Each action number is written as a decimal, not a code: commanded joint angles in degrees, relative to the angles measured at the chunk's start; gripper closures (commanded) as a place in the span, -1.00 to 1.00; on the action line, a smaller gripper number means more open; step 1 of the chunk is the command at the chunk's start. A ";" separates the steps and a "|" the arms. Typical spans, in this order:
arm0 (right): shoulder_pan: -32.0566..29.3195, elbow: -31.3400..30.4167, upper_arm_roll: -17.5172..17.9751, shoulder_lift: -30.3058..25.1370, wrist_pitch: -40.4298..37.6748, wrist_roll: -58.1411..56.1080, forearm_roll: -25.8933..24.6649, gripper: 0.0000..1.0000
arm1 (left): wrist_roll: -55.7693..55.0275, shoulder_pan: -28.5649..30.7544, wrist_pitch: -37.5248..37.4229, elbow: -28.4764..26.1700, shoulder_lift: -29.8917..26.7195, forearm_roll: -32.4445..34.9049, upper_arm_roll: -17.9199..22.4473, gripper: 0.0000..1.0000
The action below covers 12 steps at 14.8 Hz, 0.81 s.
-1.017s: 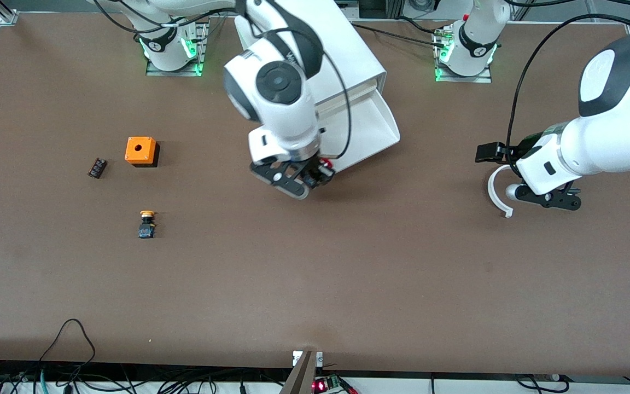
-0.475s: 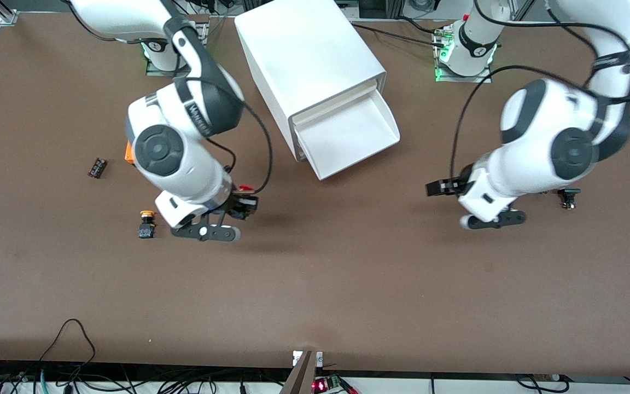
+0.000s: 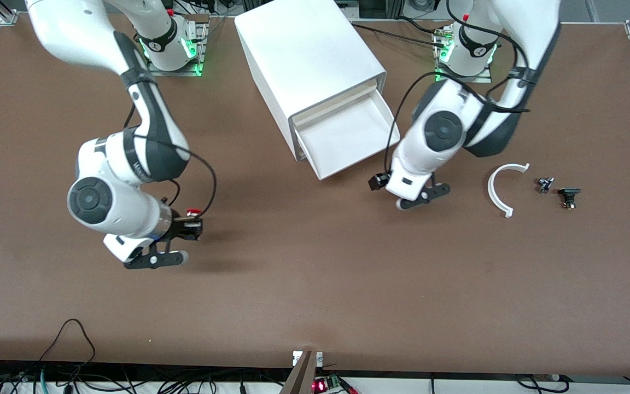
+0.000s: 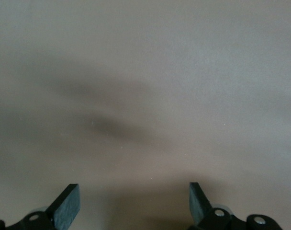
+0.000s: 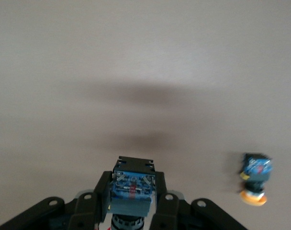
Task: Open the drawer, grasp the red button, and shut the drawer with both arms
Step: 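Place the red button by the yellow button while the left gripper pushes the drawer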
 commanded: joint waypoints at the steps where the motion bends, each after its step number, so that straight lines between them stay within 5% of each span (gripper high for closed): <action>1: -3.00 -5.60 0.73 -1.03 4.86 -5.43 0.80 1.00 | -5.42 -1.35 0.79 -1.64 -1.63 2.47 -0.22 -1.00; 8: -7.40 -17.02 0.73 -0.15 17.78 -14.22 0.80 1.00 | -9.38 -3.64 0.88 -3.66 -1.63 2.47 -1.01 -1.00; 12: -7.94 -18.18 0.73 0.91 19.46 -14.76 0.89 1.00 | -9.47 -4.69 0.79 -4.19 -1.72 2.47 -1.71 -1.00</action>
